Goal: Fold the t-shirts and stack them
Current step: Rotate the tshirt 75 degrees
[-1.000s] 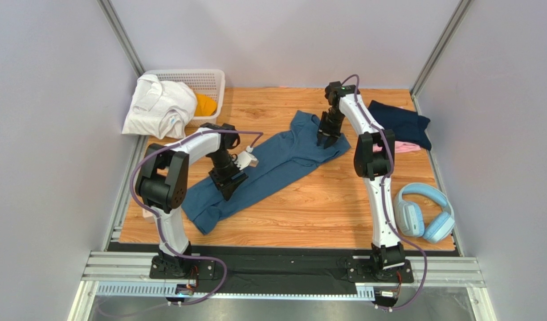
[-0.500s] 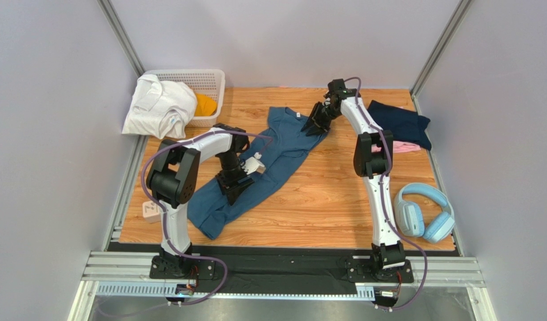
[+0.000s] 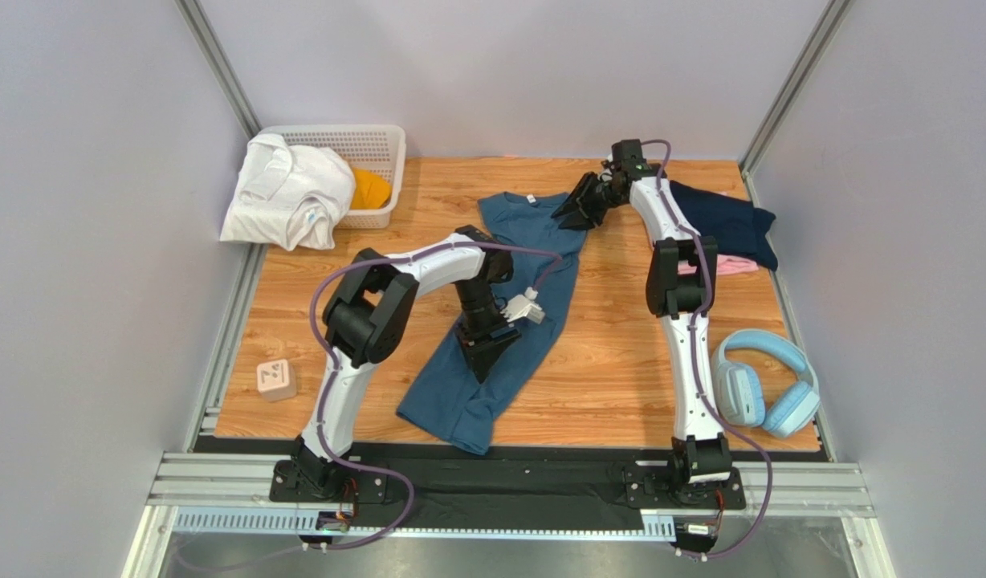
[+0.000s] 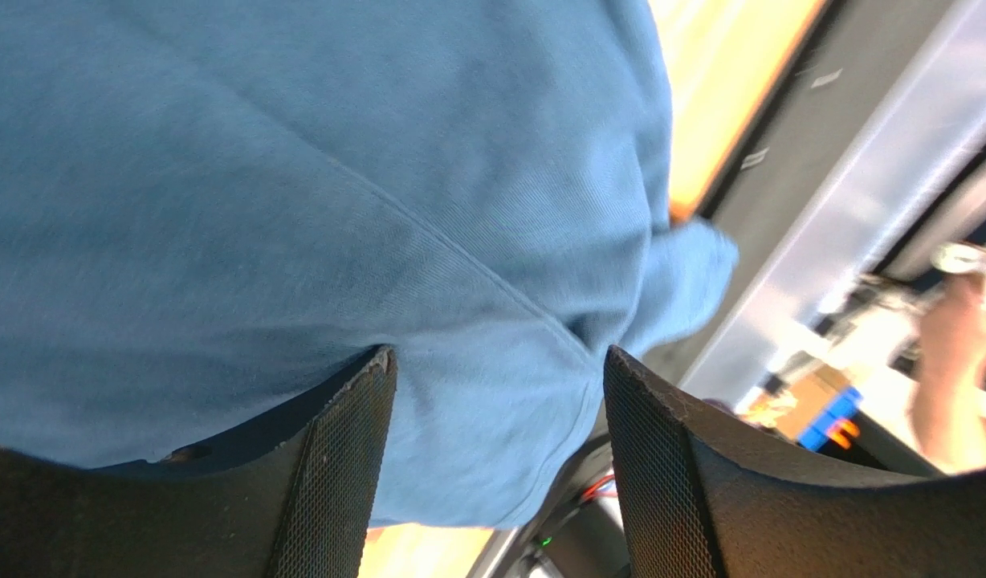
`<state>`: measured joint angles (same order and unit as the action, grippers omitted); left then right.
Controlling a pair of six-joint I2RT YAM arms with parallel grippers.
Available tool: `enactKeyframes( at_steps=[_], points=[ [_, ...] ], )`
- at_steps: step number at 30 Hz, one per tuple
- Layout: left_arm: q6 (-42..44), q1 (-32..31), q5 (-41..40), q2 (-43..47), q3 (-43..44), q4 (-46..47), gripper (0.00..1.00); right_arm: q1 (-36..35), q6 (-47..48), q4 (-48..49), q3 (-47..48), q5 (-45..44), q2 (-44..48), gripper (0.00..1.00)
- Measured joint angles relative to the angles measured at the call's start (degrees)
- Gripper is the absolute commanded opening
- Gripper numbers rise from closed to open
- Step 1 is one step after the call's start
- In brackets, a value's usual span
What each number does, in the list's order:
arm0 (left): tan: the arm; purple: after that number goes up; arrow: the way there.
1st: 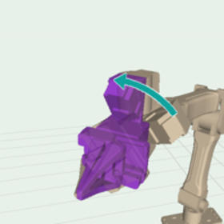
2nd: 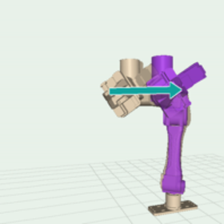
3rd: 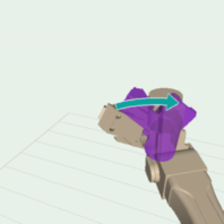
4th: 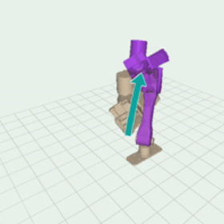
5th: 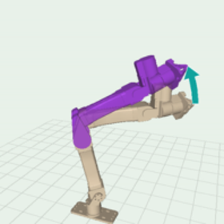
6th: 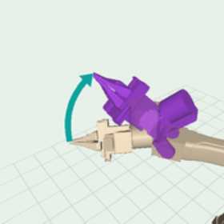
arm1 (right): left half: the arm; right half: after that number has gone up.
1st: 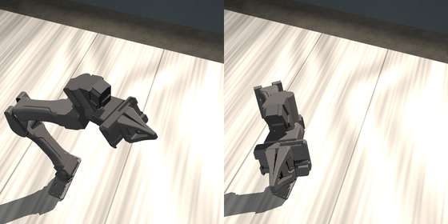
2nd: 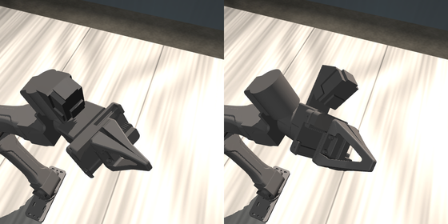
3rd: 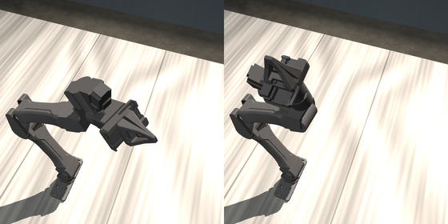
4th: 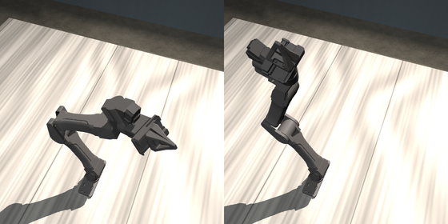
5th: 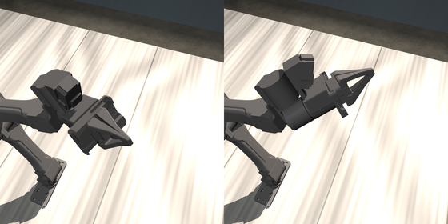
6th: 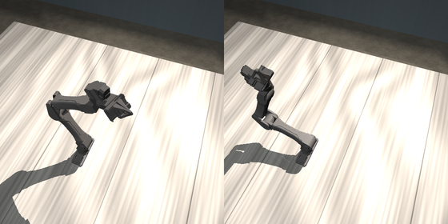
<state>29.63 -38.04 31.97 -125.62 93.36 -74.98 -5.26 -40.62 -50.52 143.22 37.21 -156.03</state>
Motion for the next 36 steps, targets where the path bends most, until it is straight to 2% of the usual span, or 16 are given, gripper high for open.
enactKeyframes(
  at_steps=[6, 9, 14, 17, 18, 20, 21, 23, 25, 27, 32, 36],
  points=[
    [2.27, -1.73, 11.1, -3.67, 5.07, -1.55, 0.7, 1.38, -1.44, 2.56, 0.94, 0.98, -1.01, 0.44],
    [4.59, -1.79, 16.76, -3.52, 8.15, -1.84, 0.73, 1.95, -2.27, 3.96, 1.88, 1.81, -1.73, 0.51],
    [4.79, -1.64, 20.68, -0.13, 13.97, -2.56, 0.71, 2.25, -2.86, 5.31, 3.23, 2.34, -2.21, 0.59],
    [-3.08, -0.22, 20.15, 2.8, 20.57, -0.44, 0.72, 2.29, -2.82, 5.75, 2.84, 2.38, -1.86, 0.71],
    [-7.56, 1.2, 18.91, 5.49, 19.85, 2.71, 0.73, 2.29, -2.4, 6.21, 1.46, 2.36, -0.96, 0.8],
    [-12.94, 4.22, 15.26, 9.14, 18.64, 7.43, 0.72, 2.21, -1.16, 5.99, -1.44, 1.27, 1.75, 0.88],
    [-15.1, 5.99, 12.76, 9.64, 19.85, 9.05, 0.71, 2.12, -0.17, 5.31, -2.71, 0.2, 3.19, 1.0],
    [-17.77, 8.52, 9.09, 7.08, 25.94, 10.21, 0.71, 1.77, 2.14, 3.02, -5.49, -2.56, 7.54, 1.0],
    [-19.78, 10.19, 5.6, -0.26, 36.87, 10.71, 0.71, 1.36, 4.37, 1.22, -8.2, -5.55, 12.31, 1.0],
    [-20.87, 10.38, 3.41, -6.78, 42.6, 12.24, 0.71, 0.63, 6.73, -0.5, -12.48, -8.94, 18.95, 1.0],
    [-23.04, 9.07, 1.68, -19.19, 42.32, 11.65, 0.72, -3.93, 10.56, -1.92, -26.34, -15.04, 35.56, 1.0],
    [-24.44, 8.76, 2.82, -19.78, 39.32, 11.89, 0.71, -8.17, 11.13, -2.25, -37.11, -16.79, 41.16, 1.0]
  ],
)
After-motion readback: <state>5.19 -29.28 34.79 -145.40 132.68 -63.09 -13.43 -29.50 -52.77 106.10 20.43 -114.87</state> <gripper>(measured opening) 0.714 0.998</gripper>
